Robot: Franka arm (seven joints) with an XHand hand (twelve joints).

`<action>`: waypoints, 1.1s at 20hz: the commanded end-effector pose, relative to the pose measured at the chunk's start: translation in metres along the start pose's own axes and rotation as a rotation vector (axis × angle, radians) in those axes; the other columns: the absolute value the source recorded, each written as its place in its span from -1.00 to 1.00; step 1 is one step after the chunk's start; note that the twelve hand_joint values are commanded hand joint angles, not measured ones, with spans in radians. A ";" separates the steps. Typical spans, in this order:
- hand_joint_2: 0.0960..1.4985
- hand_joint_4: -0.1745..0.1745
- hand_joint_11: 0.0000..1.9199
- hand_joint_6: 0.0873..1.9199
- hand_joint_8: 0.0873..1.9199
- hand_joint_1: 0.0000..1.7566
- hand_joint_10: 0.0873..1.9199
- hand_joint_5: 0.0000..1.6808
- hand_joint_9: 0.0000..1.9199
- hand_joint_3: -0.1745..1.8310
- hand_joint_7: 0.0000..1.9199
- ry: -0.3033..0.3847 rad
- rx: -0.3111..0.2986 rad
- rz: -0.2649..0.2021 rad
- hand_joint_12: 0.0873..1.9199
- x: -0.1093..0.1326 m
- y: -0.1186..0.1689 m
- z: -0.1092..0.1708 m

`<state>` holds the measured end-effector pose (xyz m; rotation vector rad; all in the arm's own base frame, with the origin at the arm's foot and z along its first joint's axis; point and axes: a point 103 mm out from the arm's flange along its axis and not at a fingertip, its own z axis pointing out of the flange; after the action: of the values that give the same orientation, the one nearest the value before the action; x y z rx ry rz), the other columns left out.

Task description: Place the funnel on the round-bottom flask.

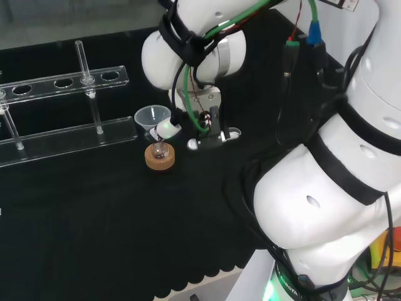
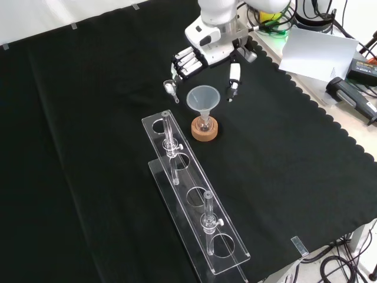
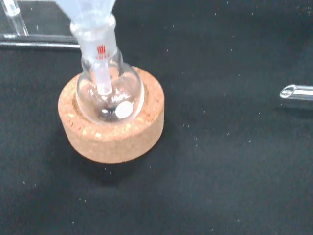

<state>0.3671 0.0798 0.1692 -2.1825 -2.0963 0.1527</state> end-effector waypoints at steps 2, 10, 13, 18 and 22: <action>-0.33 -0.25 -1.00 -1.00 -0.56 -0.49 -0.26 -0.99 -0.88 -0.66 -0.81 0.042 0.005 0.002 -0.01 -0.011 -0.002 -0.037; -0.32 -0.36 -1.00 -1.00 -0.53 -0.57 -0.23 -1.00 -0.95 -0.71 -0.86 0.041 0.041 -0.004 -0.03 -0.012 0.001 -0.074; -0.32 -0.37 -1.00 -1.00 -0.53 -0.57 -0.23 -1.00 -0.95 -0.71 -0.87 0.028 0.041 -0.022 -0.04 -0.009 0.005 -0.083; -0.32 -0.37 -1.00 -1.00 -0.53 -0.57 -0.23 -1.00 -0.95 -0.71 -0.86 -0.005 0.017 -0.087 -0.04 0.005 0.011 -0.098; -0.31 -0.38 -1.00 -1.00 -0.52 -0.57 -0.22 -1.00 -0.95 -0.72 -0.86 -0.037 0.017 -0.140 -0.04 0.016 0.013 -0.103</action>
<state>0.3941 0.0837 0.2649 -2.0804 -2.1804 0.1664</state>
